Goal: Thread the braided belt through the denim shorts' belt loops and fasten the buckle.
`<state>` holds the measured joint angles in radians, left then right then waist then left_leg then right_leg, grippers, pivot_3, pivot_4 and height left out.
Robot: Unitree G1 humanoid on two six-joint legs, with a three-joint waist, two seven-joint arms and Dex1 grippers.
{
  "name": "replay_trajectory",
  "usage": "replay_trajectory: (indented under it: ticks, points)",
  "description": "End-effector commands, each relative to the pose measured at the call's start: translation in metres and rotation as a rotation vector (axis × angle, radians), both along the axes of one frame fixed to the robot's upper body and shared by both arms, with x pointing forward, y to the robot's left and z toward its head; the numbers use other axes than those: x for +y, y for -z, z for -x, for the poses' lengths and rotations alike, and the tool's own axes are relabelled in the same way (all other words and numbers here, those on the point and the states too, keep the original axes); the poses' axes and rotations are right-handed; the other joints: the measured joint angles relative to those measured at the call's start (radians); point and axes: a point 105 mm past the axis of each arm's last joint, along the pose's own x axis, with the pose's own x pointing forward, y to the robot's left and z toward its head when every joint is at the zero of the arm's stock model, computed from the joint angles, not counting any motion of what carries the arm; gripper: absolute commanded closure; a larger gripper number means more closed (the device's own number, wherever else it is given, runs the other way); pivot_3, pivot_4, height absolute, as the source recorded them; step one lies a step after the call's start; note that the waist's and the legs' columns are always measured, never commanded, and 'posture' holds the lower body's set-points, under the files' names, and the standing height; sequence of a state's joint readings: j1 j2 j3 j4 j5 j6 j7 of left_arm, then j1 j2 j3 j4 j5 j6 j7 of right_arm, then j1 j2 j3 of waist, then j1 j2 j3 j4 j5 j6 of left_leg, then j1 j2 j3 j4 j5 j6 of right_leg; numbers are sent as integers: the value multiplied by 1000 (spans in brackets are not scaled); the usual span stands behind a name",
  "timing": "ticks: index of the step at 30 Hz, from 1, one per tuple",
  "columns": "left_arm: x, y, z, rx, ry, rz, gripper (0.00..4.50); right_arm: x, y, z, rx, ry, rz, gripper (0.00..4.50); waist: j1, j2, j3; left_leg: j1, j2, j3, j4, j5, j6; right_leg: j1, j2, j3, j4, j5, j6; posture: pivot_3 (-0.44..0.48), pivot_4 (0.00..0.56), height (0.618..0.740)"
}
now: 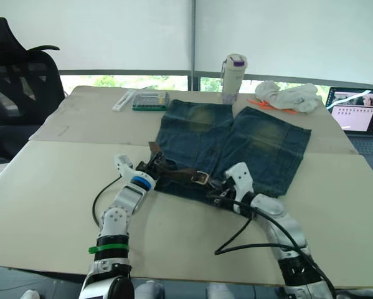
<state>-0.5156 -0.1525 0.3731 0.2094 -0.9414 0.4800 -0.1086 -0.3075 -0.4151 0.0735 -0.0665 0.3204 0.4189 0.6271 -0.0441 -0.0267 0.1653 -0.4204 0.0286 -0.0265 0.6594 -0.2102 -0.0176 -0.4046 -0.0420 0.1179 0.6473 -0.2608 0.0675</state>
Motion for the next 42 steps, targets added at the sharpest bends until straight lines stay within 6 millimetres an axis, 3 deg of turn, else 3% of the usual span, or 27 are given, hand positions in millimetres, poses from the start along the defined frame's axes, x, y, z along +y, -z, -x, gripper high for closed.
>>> replay_trajectory:
  ticks: [1, 26, 35, 42]
  points:
    - [1, -11, 2, -48, -8, -9, 4500, 6, -16, -7, -88, -7, 8, 4450, -1, 0, 0, 0, 0, 0, 0, 0, 0, 0, 0, 0, 0, 0, 0, 0, 150, 737]
    - [1, -10, 5, -39, -19, -13, 4500, 25, -17, -17, -127, -46, 31, 4450, -1, 0, 0, 0, 0, 0, 0, 0, 0, 0, 0, 0, 0, 0, 0, 0, 150, 737]
    - [6, -8, 3, -30, -38, -14, 4500, 31, -6, -17, -108, -95, 94, 4450, -3, 0, 0, 0, 0, 0, 0, 0, 0, 0, 0, 0, 0, 0, 0, 0, 150, 737]
    - [10, -8, 0, -26, -56, -20, 4500, 28, 14, -19, -44, -158, 232, 4450, -5, 0, 0, 1, 0, 0, 0, 0, 0, 1, 0, 0, 0, 0, 0, 0, 150, 737]
